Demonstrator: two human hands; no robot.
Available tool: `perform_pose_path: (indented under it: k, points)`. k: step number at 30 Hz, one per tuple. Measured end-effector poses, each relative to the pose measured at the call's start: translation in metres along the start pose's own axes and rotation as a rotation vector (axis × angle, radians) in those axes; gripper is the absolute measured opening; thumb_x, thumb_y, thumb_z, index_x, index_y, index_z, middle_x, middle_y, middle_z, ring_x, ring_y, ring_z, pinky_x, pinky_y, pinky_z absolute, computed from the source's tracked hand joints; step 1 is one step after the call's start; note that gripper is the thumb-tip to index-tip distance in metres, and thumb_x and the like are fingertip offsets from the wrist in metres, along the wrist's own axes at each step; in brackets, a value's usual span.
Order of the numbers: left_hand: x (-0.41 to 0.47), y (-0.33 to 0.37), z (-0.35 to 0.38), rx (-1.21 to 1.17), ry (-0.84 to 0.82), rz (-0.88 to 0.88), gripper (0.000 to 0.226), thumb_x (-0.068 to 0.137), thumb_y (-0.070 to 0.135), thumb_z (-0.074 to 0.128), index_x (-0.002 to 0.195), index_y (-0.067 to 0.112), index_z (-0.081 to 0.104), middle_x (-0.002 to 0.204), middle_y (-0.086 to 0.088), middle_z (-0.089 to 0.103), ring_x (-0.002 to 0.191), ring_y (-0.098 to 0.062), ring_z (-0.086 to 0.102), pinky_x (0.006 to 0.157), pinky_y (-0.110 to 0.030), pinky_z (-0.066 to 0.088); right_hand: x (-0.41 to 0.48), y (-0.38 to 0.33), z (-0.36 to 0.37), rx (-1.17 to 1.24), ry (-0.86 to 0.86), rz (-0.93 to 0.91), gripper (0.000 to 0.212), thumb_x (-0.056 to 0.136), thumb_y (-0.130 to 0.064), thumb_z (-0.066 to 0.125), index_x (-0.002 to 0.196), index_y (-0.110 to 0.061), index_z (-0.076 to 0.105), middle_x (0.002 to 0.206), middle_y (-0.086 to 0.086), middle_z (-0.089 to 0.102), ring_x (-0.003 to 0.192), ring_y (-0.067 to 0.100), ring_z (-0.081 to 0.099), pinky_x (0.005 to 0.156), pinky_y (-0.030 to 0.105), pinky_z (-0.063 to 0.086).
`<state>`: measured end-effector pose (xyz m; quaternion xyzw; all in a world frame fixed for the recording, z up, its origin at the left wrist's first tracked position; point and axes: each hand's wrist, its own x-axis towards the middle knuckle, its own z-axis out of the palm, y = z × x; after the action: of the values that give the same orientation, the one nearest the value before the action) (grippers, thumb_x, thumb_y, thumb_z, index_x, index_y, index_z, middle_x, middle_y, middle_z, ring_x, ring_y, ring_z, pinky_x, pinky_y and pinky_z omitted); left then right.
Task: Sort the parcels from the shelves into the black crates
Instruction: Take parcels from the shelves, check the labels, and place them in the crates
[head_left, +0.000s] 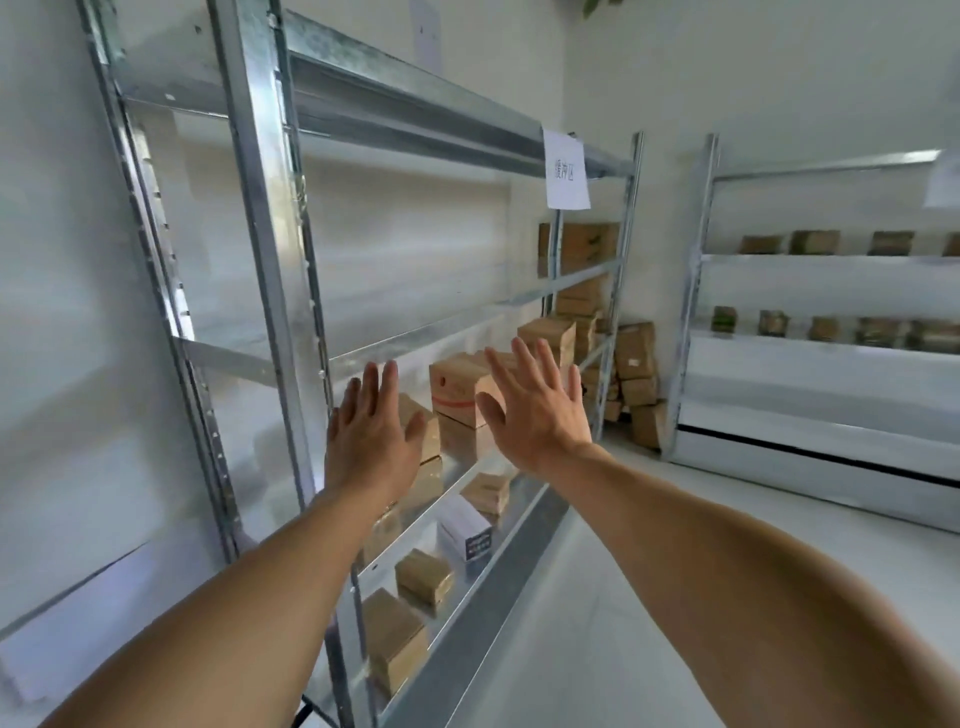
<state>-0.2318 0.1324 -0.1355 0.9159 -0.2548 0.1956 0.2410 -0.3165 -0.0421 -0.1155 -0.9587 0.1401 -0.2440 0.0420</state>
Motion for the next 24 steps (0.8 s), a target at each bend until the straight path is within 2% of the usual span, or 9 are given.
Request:
perform_pose_path:
  k: [3,6,10,13,17,19,21,22,24]
  points:
    - [0.027,0.021,0.058,0.013,-0.112,-0.079,0.070,0.103,0.051,0.028,0.157,0.026,-0.009,0.166,0.001,-0.011,0.153,-0.023,-0.006,0.123,-0.046,0.005,0.026,0.059,0.019,-0.020,-0.033,0.014,0.062,0.105,-0.057,0.021,0.162,-0.038,0.004,0.171,-0.002,-0.007,0.156,0.025,-0.016,0.121,0.056,-0.009]
    - [0.056,0.030,0.109,0.022,-0.239,-0.241,0.072,0.102,0.056,0.024,0.156,0.027,-0.015,0.165,0.001,-0.018,0.152,-0.023,-0.011,0.123,-0.047,0.000,0.061,0.107,0.042,-0.029,-0.067,-0.021,0.060,0.105,-0.056,0.023,0.161,-0.038,0.007,0.171,-0.001,-0.004,0.156,0.025,-0.014,0.122,0.057,-0.007]
    - [0.074,0.033,0.159,-0.032,-0.219,-0.428,0.072,0.100,0.056,0.029,0.158,0.027,-0.005,0.166,0.001,-0.006,0.153,-0.025,-0.003,0.122,-0.047,0.005,0.101,0.139,0.082,0.009,-0.155,-0.094,0.059,0.106,-0.053,0.023,0.161,-0.036,0.011,0.170,-0.002,0.001,0.157,0.025,-0.010,0.123,0.055,-0.005]
    - [0.084,0.023,0.181,-0.063,-0.199,-0.555,0.072,0.100,0.054,0.033,0.159,0.024,0.003,0.167,-0.002,0.002,0.153,-0.028,0.003,0.121,-0.049,0.009,0.122,0.133,0.122,0.121,-0.277,-0.123,0.059,0.105,-0.053,0.024,0.161,-0.037,0.011,0.171,0.000,0.004,0.157,0.027,-0.005,0.125,0.055,0.000]
    - [0.106,-0.003,0.195,-0.123,-0.126,-0.762,0.070,0.099,0.051,0.036,0.158,0.020,0.012,0.165,-0.007,0.013,0.150,-0.032,0.015,0.120,-0.049,0.016,0.153,0.110,0.175,0.313,-0.426,-0.120,0.060,0.105,-0.052,0.029,0.161,-0.030,0.018,0.167,0.005,0.021,0.153,0.030,0.017,0.124,0.051,0.018]
    - [0.114,-0.025,0.205,-0.123,-0.092,-0.811,0.060,0.100,0.049,0.029,0.154,0.021,0.027,0.159,-0.014,0.025,0.143,-0.037,0.028,0.117,-0.051,0.025,0.168,0.092,0.203,0.397,-0.546,-0.105,0.058,0.107,-0.047,0.034,0.158,-0.021,0.030,0.161,0.013,0.033,0.148,0.033,0.030,0.121,0.044,0.026]
    - [0.124,-0.052,0.215,-0.192,-0.078,-0.925,0.049,0.101,0.042,0.026,0.139,0.020,0.048,0.145,-0.018,0.043,0.129,-0.039,0.044,0.110,-0.051,0.037,0.184,0.073,0.228,0.457,-0.673,-0.098,0.053,0.107,-0.043,0.035,0.153,-0.017,0.041,0.156,0.016,0.042,0.143,0.034,0.038,0.117,0.038,0.029]
    - [0.129,-0.062,0.218,-0.226,-0.068,-0.969,0.047,0.101,0.041,0.026,0.132,0.018,0.052,0.138,-0.018,0.050,0.123,-0.039,0.050,0.106,-0.051,0.040,0.194,0.063,0.241,0.495,-0.720,-0.092,0.052,0.108,-0.043,0.035,0.151,-0.016,0.044,0.155,0.016,0.044,0.141,0.035,0.040,0.115,0.038,0.030]
    - [0.139,-0.076,0.222,-0.281,0.026,-1.037,0.053,0.103,0.045,0.028,0.139,0.011,0.047,0.142,-0.019,0.049,0.128,-0.039,0.047,0.111,-0.049,0.035,0.215,0.042,0.265,0.599,-0.770,-0.058,0.052,0.108,-0.043,0.035,0.149,-0.015,0.048,0.151,0.016,0.048,0.138,0.035,0.044,0.112,0.039,0.033]
